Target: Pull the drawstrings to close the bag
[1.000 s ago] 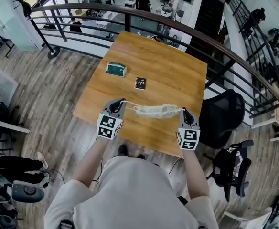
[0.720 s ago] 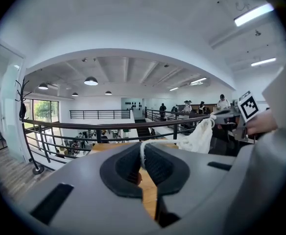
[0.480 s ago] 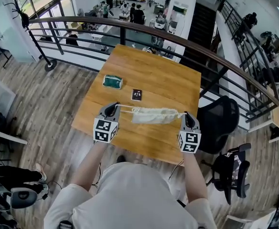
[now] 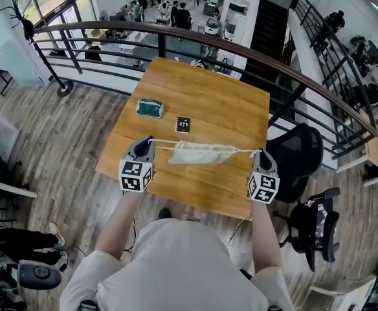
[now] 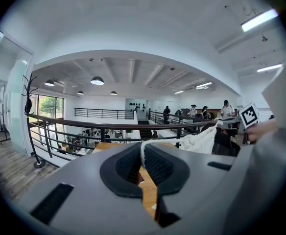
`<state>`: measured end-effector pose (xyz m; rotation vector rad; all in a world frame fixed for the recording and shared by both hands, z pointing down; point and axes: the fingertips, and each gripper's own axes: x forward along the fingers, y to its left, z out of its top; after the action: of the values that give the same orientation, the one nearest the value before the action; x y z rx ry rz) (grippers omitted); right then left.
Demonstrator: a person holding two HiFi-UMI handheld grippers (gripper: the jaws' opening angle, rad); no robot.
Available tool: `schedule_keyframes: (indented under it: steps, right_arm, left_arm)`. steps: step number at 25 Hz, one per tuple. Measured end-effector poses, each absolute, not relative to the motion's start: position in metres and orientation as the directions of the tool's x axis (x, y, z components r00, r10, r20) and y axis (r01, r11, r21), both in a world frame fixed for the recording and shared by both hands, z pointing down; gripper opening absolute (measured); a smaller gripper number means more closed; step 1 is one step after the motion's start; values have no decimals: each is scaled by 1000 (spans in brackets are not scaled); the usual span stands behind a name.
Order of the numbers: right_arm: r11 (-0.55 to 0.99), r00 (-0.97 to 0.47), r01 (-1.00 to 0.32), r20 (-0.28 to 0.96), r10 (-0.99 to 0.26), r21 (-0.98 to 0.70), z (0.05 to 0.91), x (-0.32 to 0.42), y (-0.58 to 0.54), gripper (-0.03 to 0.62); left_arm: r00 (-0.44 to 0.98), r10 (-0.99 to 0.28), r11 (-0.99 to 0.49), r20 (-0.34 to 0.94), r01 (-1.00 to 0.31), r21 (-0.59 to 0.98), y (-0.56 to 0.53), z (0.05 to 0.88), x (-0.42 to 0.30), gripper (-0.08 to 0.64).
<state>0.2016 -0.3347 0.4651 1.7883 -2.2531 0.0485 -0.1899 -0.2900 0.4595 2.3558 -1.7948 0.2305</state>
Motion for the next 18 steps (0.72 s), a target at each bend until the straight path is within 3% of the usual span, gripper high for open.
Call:
schedule_keyframes:
  steps: [18]
  right_arm:
    - [152,-106,-969,229,-968,195,478,236,-345,8]
  left_arm:
    - [232,-939,-226,254,-973,55,-292,474,-197,-8]
